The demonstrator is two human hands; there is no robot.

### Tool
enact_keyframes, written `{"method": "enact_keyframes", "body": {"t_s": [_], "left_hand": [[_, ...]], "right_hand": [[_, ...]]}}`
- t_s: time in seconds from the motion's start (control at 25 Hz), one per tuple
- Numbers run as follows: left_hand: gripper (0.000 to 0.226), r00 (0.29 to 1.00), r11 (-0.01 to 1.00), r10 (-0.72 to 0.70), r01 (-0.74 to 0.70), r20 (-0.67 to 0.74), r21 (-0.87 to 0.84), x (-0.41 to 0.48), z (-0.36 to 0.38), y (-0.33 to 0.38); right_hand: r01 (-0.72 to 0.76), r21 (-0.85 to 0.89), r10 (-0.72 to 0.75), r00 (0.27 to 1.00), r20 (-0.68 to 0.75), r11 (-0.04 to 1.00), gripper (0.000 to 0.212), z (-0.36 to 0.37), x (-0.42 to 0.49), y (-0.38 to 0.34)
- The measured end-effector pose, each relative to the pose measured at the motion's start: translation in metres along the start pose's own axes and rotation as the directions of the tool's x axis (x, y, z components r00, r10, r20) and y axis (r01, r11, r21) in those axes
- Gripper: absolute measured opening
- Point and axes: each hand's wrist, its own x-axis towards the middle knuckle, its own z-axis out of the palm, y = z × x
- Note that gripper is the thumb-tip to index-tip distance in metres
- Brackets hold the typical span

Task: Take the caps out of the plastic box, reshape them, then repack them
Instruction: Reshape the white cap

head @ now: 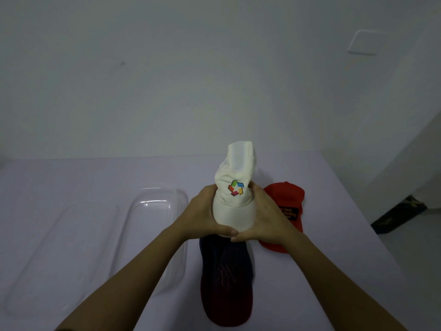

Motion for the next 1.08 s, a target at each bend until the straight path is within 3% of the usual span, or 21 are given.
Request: {"method": "enact_keyframes", "body": {"t_s": [0.16,0.36,0.6,0.76,0.84,0.96,1.08], "left_hand": [[0.090,1.000,0.998,-0.009,0.008,0.027,0.060,0.000,0.003,-0.003],[0.095,0.999,1.000,0.006,-0.006,-0.039,0.011,0.002,0.000,0.000],[0.085,0.992,0.987,-0.003,0.024,-0.129,0.158,0.005,0.007,-0.001],[0.082,0.992,0.982,-0.020,0.043,-0.123,0.184,0.006,0.010,0.001],[0.096,0.997,0.992,-0.010,0.021,-0.082,0.123,0.004,0.008,0.002],[0.100,0.996,0.991,0.006,-0.017,-0.086,-0.130,0.000,0.001,0.007],[0.094,0.999,0.905,-0.037,0.019,-0.034,-0.424,0.000,-0.009,0.011]], "right_hand": [[0.011,-0.070,-0.013,1.000,-0.027,0.998,0.111,0.005,0.001,0.000],[0.031,-0.046,-0.034,0.996,-0.083,0.998,0.122,0.001,0.004,-0.003],[0.015,-0.275,-0.068,0.981,-0.184,0.961,0.096,0.005,0.009,0.001],[0.011,-0.300,-0.072,0.979,-0.193,0.954,0.094,0.005,0.009,0.002],[0.015,-0.177,-0.035,0.994,-0.108,0.984,0.111,0.001,0.006,0.001],[0.022,0.043,-0.021,1.000,-0.018,0.999,0.139,-0.009,0.005,0.001],[0.059,0.010,-0.060,0.986,0.159,0.998,0.142,-0.027,0.002,-0.004]]}}
